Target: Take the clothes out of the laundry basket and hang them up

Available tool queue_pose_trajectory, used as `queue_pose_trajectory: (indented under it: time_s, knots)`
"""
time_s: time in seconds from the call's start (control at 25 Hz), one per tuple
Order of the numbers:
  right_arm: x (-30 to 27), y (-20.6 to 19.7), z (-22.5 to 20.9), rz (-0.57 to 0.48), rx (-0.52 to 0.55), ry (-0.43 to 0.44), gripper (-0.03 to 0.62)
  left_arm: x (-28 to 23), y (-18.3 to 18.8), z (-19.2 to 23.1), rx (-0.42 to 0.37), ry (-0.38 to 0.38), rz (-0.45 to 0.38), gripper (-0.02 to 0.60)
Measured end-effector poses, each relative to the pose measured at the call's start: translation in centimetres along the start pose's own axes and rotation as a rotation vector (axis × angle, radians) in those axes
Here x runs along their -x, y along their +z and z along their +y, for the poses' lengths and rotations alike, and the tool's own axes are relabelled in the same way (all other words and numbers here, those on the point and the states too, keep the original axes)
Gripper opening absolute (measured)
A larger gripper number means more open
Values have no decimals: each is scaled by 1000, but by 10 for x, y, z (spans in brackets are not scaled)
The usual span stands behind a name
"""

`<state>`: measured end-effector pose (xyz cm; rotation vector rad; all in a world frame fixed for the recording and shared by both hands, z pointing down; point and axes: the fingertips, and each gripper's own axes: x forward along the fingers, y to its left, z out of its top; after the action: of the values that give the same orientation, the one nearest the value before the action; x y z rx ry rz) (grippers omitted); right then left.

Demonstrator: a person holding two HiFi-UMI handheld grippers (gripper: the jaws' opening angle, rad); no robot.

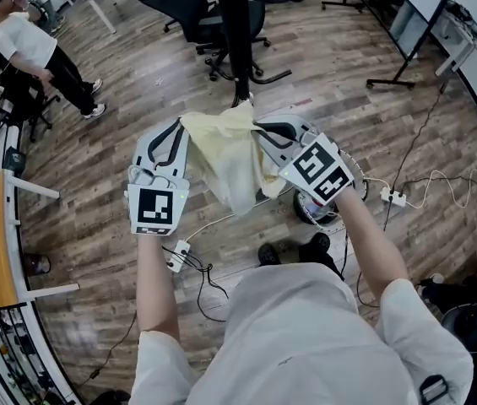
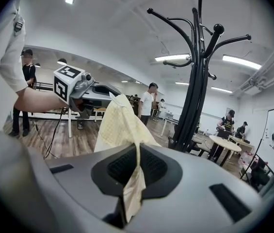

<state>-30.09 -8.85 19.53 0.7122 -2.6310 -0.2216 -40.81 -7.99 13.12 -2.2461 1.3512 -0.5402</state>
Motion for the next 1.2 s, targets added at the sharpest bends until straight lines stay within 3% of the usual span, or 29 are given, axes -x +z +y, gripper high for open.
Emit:
queue_pose_trajectory:
  time_s: [0.48,1.2]
  knots:
    - [-27,22,-22,11,32,-16,20,-41,-17,47,1,25,2,40]
    - [-58,-20,-57,92,-31,-51,21,-123,-66,44,57,-43,58,40]
